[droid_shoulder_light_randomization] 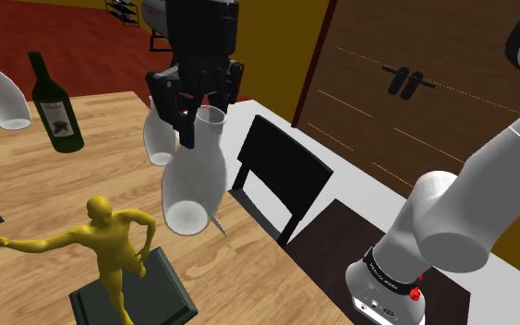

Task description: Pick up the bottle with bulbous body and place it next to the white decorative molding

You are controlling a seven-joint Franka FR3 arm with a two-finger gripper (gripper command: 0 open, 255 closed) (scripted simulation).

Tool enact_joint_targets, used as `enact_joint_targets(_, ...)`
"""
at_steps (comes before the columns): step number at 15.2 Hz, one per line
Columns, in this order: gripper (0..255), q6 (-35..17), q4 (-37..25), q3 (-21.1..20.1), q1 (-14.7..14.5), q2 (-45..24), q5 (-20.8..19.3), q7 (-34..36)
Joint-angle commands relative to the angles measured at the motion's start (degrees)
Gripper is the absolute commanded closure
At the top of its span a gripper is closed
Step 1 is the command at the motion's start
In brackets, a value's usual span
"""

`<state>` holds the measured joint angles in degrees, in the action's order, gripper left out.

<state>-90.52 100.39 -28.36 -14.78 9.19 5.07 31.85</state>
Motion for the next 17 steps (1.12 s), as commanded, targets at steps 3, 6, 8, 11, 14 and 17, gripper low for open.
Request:
enact_joint_targets(3,255,2.7,2.7,-0.5,-1.5,6.2,3.1,1.7)
enact_joint_targets(6,255,5.0,4.0,-0.9,-2.7,10.4,5.2,3.2)
enact_joint_targets(8,255,6.7,4.5,-1.2,-3.6,13.0,6.5,4.5)
enact_joint_targets(11,255,9.3,4.8,-1.8,-5.0,16.4,8.5,6.5)
enact_joint_targets(14,255,12.1,4.4,-2.5,-6.3,19.4,10.4,9.0)
enact_joint_targets(17,255,14.9,3.4,-3.4,-7.6,21.9,12.2,11.7)
